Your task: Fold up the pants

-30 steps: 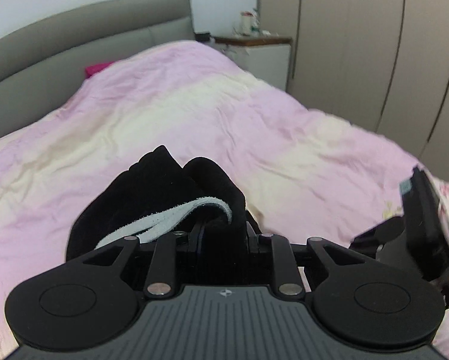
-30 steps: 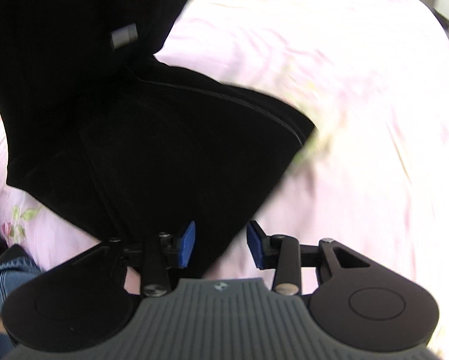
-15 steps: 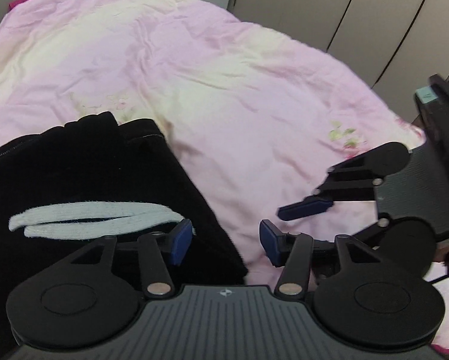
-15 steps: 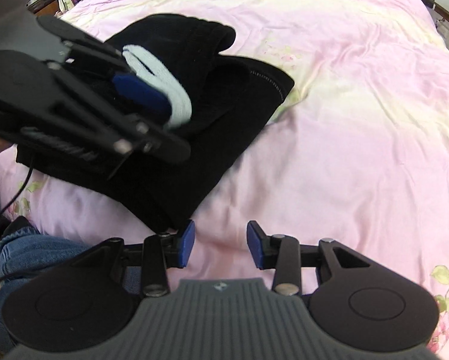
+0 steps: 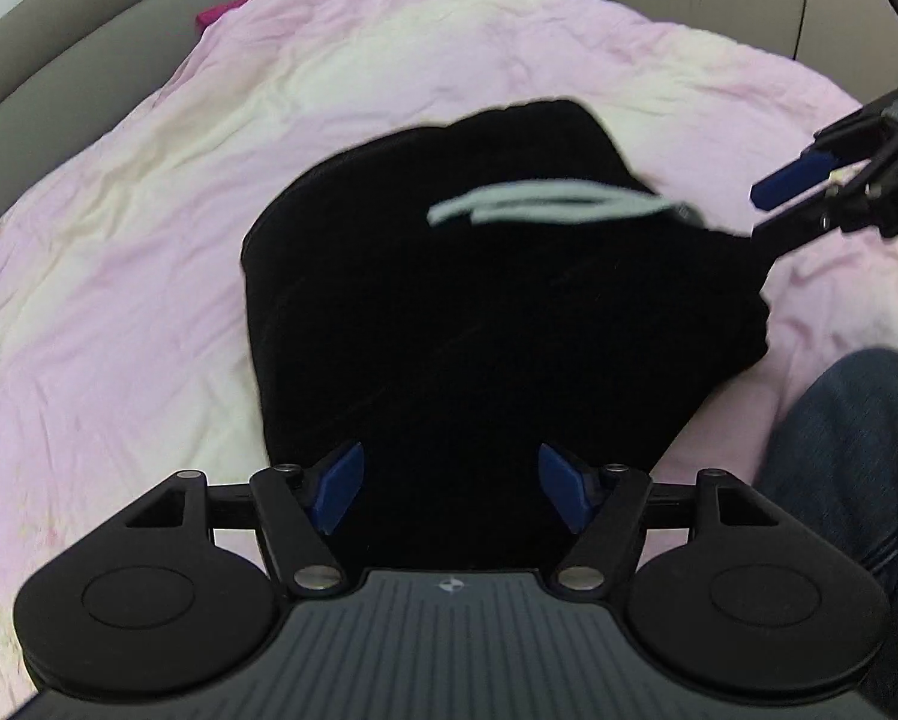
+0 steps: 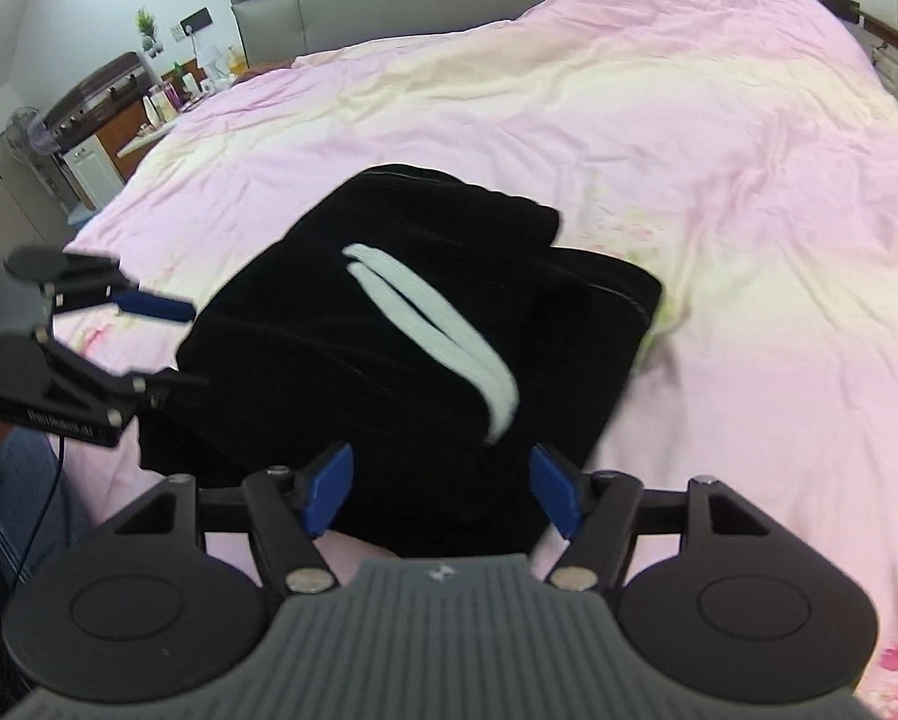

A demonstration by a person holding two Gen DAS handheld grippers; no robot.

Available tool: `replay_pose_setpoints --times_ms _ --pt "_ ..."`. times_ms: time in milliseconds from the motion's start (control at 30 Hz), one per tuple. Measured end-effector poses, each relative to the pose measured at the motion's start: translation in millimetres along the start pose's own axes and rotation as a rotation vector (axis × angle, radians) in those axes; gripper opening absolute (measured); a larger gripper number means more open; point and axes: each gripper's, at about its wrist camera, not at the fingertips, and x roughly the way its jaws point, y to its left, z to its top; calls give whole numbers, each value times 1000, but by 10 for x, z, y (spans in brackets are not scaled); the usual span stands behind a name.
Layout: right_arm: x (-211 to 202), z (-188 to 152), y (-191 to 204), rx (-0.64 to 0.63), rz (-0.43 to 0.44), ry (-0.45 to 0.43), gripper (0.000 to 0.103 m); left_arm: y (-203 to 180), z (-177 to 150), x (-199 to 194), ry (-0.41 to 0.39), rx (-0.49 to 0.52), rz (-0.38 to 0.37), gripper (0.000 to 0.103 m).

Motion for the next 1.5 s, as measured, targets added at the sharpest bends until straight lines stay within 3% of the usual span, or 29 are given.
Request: replay_pose_setpoints --times_ms 100,133,167,200,233,300,500,533,567,667,767,867,933,1033,1200,1400,1433,1467,1500 --pt "221 7 -17 94 6 25 61 114 -245 113 36 -34 9 79" --pt "312 -3 -43 120 3 37 54 127 -295 145 32 -35 24 79" --pt "369 -16 -26 147 -2 57 43 133 -326 185 38 -38 44 71" --pt "418 -42 -38 163 0 69 32 142 -343 233 59 -47 60 48" --pt "446 -69 -40 166 -7 70 26 148 -350 284 85 -51 81 38" --pt "457 -119 -22 156 -16 86 22 161 -406 318 107 -12 100 29" --pt "558 -310 107 146 -88 132 20 252 -542 309 141 -3 102 26" --pt "585 -323 133 142 -102 134 20 278 -560 297 155 -6 103 22" --pt "598 -321 155 136 -114 137 20 314 -589 304 194 -12 112 11" --pt "581 -316 189 136 -128 139 21 455 -618 144 190 -74 67 10" --pt "472 -282 208 146 -124 128 22 612 -548 -79 124 -129 28 11" --pt "323 -191 257 138 -126 101 30 795 -379 -232 49 -196 -4 14" --pt "222 -114 259 148 -113 53 42 895 -225 -252 8 -246 -22 16" --pt "156 49 168 201 -89 -24 51 1029 -66 -213 -45 -302 -37 22" --pt "362 298 -148 342 -41 -92 61 1174 165 -92 -88 -384 -49 30" --pt "838 342 -618 579 69 -99 60 1289 254 159 -76 -440 -72 30" --pt "897 315 -670 616 110 -110 54 1298 273 201 -71 -443 -70 31" --pt "938 292 -706 640 160 -123 31 1315 279 204 -68 -447 -68 30" --pt "942 286 -701 646 173 -133 27 1330 289 217 -71 -454 -67 30"
